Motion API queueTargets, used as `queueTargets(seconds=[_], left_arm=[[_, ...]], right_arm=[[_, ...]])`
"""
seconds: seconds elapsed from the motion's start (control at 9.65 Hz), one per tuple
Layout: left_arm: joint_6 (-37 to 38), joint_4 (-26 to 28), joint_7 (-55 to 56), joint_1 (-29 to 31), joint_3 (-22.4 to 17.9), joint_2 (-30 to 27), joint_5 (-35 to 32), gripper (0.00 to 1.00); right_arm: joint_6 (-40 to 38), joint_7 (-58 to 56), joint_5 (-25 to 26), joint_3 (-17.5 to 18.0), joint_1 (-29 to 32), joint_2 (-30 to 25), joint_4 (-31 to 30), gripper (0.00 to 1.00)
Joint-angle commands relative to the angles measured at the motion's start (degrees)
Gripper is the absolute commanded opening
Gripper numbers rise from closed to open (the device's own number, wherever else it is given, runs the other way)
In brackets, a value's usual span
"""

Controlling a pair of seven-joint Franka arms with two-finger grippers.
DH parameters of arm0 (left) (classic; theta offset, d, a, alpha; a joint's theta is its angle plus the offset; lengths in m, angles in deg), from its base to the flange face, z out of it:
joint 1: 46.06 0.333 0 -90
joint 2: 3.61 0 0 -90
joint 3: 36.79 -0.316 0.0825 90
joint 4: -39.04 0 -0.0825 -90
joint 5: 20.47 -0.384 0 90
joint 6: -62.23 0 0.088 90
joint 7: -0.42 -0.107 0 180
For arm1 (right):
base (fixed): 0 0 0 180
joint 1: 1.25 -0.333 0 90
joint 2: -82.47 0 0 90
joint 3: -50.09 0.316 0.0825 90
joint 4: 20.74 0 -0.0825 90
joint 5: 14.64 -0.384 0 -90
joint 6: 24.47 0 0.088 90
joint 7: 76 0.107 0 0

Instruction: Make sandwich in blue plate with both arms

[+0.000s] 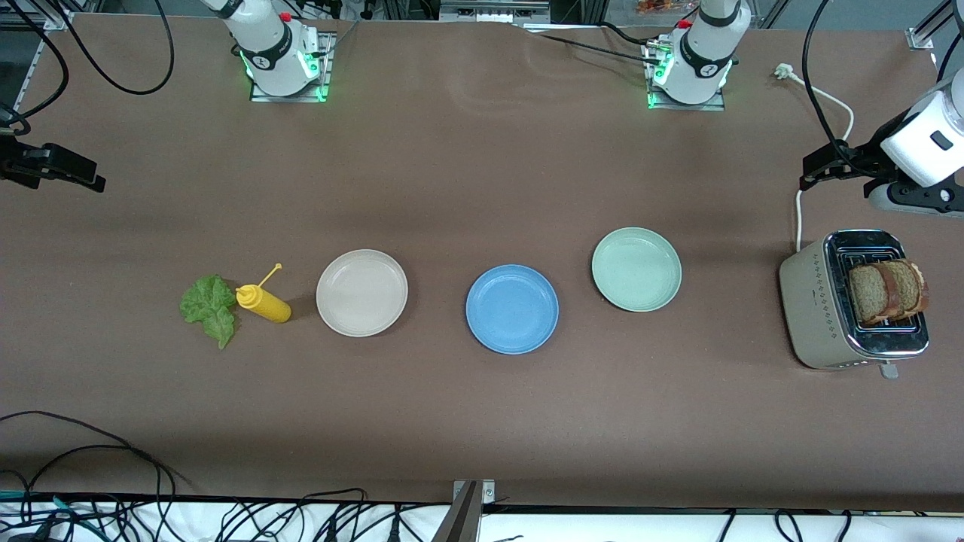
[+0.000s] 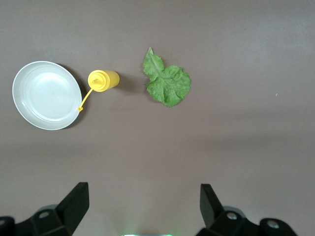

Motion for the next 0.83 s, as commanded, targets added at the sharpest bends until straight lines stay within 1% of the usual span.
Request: queueTargets(seconds=[0.0,0.73], left_arm=[[0.1,-1.1,0.0,0.1,-0.6,0.7,0.7,1.0],[0.1,-1.1,0.3,0.0,-1.0,1.2,0.6,1.0]], right_arm=[[-1.1,-0.6,0.9,-0.1,-0.1,0.0,1.0,1.0],[-1.1,-0.6,0.9,0.0,-0.1,0.0,1.0,1.0]])
